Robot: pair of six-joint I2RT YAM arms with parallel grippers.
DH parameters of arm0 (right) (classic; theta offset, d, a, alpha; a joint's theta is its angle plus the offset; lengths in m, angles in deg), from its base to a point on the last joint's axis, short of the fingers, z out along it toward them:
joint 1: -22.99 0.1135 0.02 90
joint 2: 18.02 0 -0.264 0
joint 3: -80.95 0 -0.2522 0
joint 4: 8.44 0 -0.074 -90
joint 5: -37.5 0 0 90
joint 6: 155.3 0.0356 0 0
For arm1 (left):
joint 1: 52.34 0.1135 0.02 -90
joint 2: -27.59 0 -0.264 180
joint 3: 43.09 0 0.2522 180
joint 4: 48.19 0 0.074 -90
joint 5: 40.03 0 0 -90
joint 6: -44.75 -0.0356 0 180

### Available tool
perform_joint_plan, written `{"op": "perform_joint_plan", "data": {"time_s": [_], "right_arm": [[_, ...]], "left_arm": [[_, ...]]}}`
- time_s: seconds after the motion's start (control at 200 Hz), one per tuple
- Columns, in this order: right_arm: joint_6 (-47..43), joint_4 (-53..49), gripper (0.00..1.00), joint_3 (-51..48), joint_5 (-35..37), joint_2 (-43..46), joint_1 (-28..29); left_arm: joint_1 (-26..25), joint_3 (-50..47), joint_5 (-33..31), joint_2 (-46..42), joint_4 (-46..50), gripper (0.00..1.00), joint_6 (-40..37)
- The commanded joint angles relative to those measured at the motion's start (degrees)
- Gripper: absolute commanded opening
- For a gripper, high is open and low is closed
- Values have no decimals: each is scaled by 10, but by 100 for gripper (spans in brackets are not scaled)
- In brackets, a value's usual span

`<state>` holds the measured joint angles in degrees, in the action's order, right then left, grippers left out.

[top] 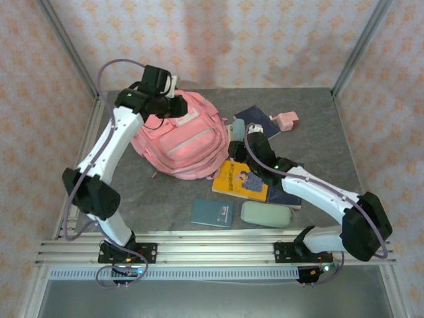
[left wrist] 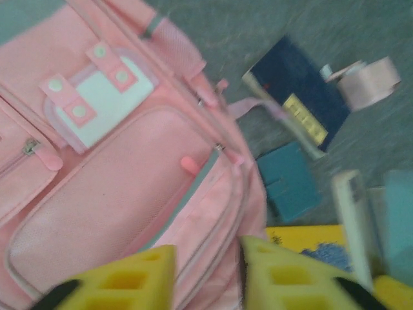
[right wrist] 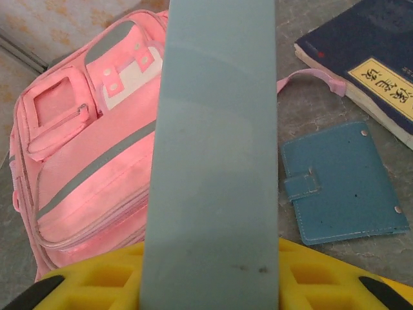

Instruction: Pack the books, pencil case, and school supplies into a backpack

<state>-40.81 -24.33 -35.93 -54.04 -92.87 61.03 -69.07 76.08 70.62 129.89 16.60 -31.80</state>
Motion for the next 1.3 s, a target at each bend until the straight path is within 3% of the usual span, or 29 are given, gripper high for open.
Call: {"op": "perform_joint_plan", "data": {"time_s": [0.0, 0.14, 0.48, 0.741, 0.871, 0.911, 1.041, 1.296], "right_arm": [[13, 36, 0, -6, -23, 13, -2], [-2, 34, 1, -24, -22, 36, -5], [-18, 26, 2, -36, -22, 32, -8], [-24, 21, 2, -26, -26, 12, -9], [-25, 17, 2, -20, -29, 12, -10], [-25, 14, 2, -17, -31, 12, -10], [-30, 3, 2, -10, -33, 16, -10], [-19, 1, 2, 10, -54, 4, -11]], "left_arm": [[-12, 3, -21, 60, 46, 42, -49], [-12, -5, -22, 118, 28, 48, -86], [-12, -17, 87, 187, 2, 46, -105], [-12, -40, 138, 185, -19, 22, -99], [-12, -43, 97, 201, -13, 0, -95], [-12, -42, 76, 202, -8, 0, -95], [-10, -49, 41, 149, -25, 0, -79], [18, -34, 56, 16, -53, 0, 3]]}}
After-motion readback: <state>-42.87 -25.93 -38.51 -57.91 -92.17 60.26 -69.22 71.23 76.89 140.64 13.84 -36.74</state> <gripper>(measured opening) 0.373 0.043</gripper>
